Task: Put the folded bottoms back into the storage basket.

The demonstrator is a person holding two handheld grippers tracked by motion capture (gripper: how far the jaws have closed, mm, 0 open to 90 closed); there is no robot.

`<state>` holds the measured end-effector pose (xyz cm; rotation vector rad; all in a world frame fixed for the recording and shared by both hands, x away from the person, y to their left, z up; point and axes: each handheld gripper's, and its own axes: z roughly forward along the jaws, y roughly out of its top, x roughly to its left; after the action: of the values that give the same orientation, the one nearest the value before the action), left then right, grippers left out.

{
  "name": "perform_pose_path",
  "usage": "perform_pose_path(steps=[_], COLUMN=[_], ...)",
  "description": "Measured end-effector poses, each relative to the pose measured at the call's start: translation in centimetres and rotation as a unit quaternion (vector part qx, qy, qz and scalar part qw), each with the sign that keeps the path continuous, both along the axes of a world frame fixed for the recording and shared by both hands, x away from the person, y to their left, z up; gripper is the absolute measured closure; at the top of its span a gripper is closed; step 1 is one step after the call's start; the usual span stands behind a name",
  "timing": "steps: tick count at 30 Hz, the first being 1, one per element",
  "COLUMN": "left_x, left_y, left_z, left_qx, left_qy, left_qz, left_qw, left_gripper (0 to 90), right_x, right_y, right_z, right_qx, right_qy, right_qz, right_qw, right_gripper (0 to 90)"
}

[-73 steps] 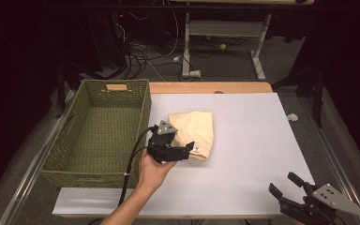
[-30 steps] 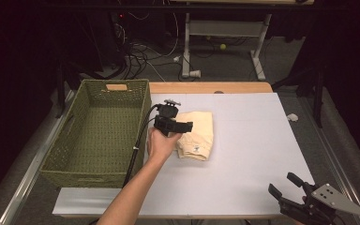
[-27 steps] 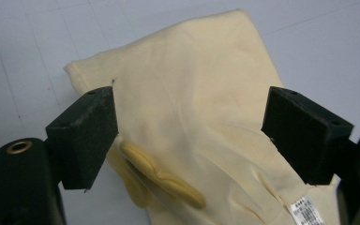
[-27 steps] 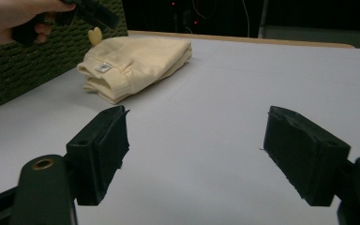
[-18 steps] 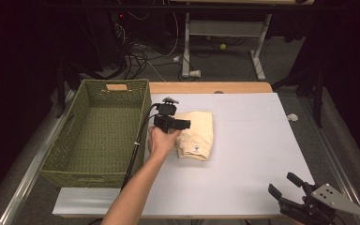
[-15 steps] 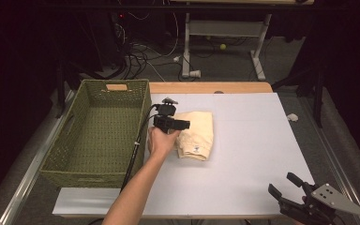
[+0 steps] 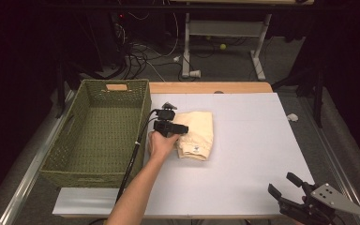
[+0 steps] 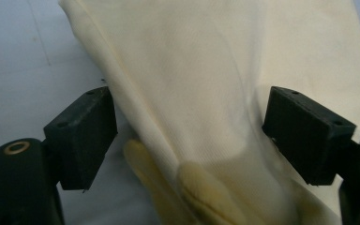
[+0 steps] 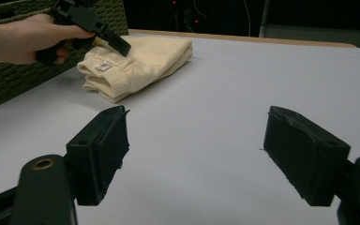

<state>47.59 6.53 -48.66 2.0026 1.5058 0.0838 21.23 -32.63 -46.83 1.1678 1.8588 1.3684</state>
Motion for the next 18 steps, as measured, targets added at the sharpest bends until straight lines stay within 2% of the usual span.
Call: perform_pose_path(steps=[6, 11, 18], left_x=[0.1, 0.4, 0.3], left_y=[-0.4, -0.3, -0.7], left_z=[-0.6, -1.2, -1.3], left_qx=[-0.004, -0.013, -0.009], left_qy=[0.001, 0.016, 0.009], left_qz=[-0.001, -0.003, -0.013], left_qw=[1.0, 0.9998, 0.9998], left_gripper=[16.6, 16.6, 16.6], right_x=[0.0, 0.0, 0.1], right_y=[0.0, 0.0, 0.0], right_z=[0.0, 0.0, 0.0], right_qx=[0.001, 0.002, 0.001], right_qy=[0.0, 0.0, 0.001], right_qz=[0.0, 0.001, 0.001], right_qw=[1.0, 1.0, 1.0], right_gripper=[22.9, 22.9, 22.9])
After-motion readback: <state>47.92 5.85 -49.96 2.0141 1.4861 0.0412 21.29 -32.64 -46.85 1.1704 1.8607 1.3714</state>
